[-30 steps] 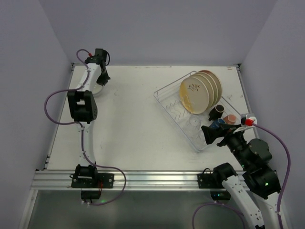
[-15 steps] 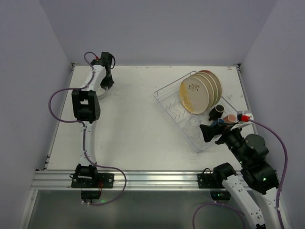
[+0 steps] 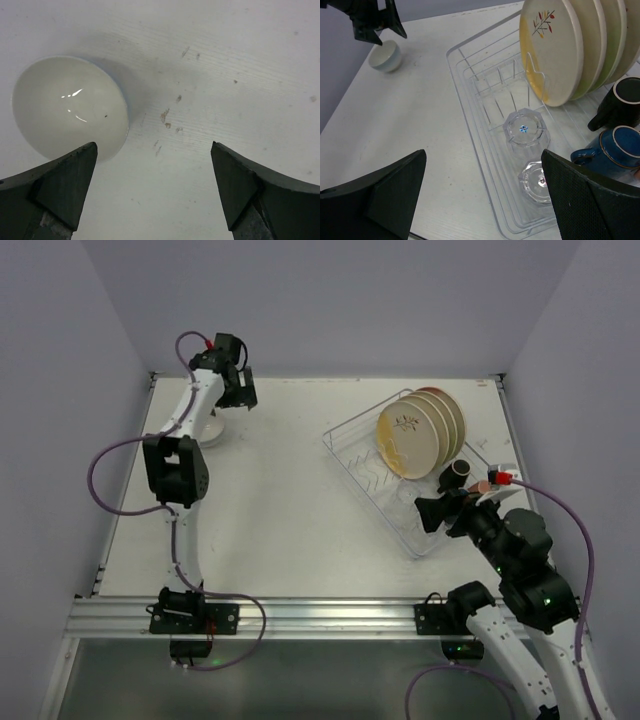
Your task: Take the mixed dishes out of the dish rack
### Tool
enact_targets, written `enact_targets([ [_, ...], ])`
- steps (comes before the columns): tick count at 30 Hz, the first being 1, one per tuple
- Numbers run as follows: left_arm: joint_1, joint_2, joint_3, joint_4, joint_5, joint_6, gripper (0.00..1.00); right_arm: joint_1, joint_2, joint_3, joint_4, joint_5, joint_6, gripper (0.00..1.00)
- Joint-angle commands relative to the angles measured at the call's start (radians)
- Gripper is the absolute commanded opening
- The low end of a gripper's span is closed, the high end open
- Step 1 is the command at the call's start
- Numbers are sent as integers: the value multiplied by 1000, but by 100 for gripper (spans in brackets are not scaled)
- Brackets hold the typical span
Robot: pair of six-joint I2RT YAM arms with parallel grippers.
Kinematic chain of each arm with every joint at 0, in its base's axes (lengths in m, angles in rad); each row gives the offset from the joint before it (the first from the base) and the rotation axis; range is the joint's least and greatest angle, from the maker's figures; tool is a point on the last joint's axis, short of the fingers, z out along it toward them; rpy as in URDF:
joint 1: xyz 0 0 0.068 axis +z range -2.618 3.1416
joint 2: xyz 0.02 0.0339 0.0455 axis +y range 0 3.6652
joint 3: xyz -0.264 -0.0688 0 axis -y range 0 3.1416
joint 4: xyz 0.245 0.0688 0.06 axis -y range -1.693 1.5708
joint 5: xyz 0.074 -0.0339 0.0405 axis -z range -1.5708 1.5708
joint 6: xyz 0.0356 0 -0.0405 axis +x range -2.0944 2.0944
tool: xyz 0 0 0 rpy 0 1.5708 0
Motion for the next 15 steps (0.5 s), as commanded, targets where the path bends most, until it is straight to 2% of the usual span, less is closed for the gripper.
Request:
enact_targets([
  [1,-36,-184,-1,34,38,0,100,1,41,9,28,12,-3,99],
  [4,-69,-302,-64,73,33,-13,100,0,66,11,34,19,-1,99],
  [7,-125,-477,-216,145,50,-43,100,0,86,11,53,32,-10,99],
  [8,-155,-591,-347,225,89,-62,100,0,101,12,65,60,-12,99],
  [9,-168,-650,-421,273,211,-74,100,0,112,14,68,81,-15,99],
  [10,-184,-717,-498,321,250,-86,100,0,121,28,68,100,-18,99],
  [11,-223,-849,-643,391,251,-111,100,0,142,37,64,129,-35,99],
  [13,-249,-1030,-766,419,202,-118,100,0,162,63,64,150,-50,99],
  [15,-252,-1141,-932,433,141,-111,100,0,190,77,80,152,-78,99],
])
